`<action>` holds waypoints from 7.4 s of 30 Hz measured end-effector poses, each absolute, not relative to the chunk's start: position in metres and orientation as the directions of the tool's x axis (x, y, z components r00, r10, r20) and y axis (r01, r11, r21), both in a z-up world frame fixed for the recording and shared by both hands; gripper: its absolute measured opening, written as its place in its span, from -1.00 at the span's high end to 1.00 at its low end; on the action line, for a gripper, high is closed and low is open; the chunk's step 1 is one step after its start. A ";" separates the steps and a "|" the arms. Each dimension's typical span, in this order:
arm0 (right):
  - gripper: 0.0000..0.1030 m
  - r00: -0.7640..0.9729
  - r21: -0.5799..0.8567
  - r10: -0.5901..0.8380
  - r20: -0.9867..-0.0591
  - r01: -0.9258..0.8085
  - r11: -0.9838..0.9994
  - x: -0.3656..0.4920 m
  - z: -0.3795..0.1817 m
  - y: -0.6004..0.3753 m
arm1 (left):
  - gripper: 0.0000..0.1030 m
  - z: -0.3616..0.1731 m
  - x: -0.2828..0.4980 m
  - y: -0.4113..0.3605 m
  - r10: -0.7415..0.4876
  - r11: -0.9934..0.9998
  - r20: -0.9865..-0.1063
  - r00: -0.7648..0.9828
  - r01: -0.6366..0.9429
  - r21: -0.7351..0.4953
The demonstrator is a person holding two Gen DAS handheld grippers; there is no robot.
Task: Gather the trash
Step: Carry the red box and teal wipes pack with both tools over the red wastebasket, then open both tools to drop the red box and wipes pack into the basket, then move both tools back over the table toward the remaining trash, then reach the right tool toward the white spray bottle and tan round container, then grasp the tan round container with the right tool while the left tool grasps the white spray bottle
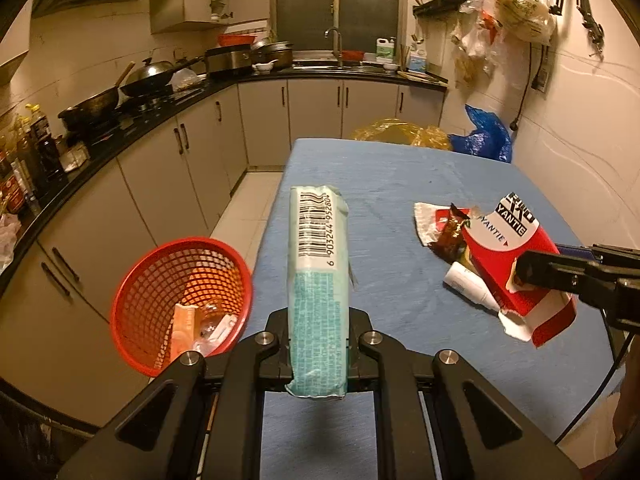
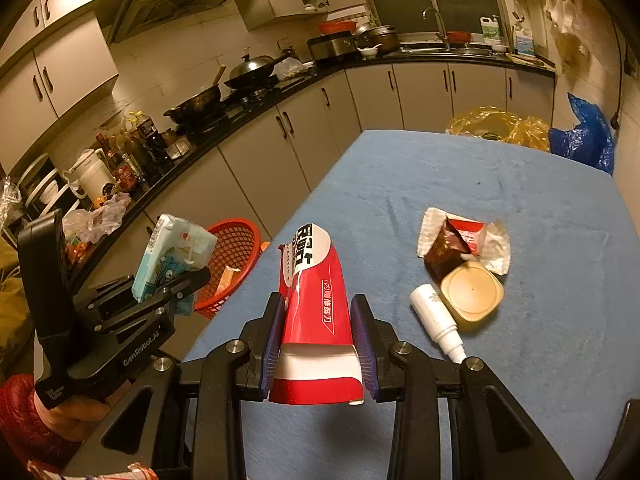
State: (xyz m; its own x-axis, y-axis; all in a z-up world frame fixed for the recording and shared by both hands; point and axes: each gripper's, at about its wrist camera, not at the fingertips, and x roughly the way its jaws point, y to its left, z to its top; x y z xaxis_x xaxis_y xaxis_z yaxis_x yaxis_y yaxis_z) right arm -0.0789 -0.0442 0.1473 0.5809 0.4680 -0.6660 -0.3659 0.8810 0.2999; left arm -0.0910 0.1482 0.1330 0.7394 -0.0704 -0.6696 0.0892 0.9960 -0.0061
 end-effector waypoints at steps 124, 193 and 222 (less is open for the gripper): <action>-0.01 0.604 0.353 0.404 -0.687 -0.209 0.912 -0.066 0.116 -0.083 | -0.18 0.136 -0.068 0.137 -0.098 0.993 -0.674 0.732 0.115 -0.020; -0.44 0.408 0.071 0.182 -0.895 -0.271 0.960 0.040 0.028 -0.062 | -0.21 0.091 -0.075 0.112 -0.143 0.990 -0.794 0.592 0.082 -0.117; -0.40 0.547 0.214 0.261 -0.796 -0.148 0.965 -0.071 0.084 -0.211 | 0.35 0.022 -0.019 0.009 -0.076 0.972 -0.887 0.455 -0.166 -0.169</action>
State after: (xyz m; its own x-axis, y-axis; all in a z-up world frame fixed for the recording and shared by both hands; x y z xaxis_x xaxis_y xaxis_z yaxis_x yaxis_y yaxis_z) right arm -0.0708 -0.2111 0.0840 0.5468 0.2606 -0.7957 -0.1481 0.9654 0.2145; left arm -0.0191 0.0091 0.0225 0.4547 -0.0763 -0.8874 -0.1658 0.9716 -0.1685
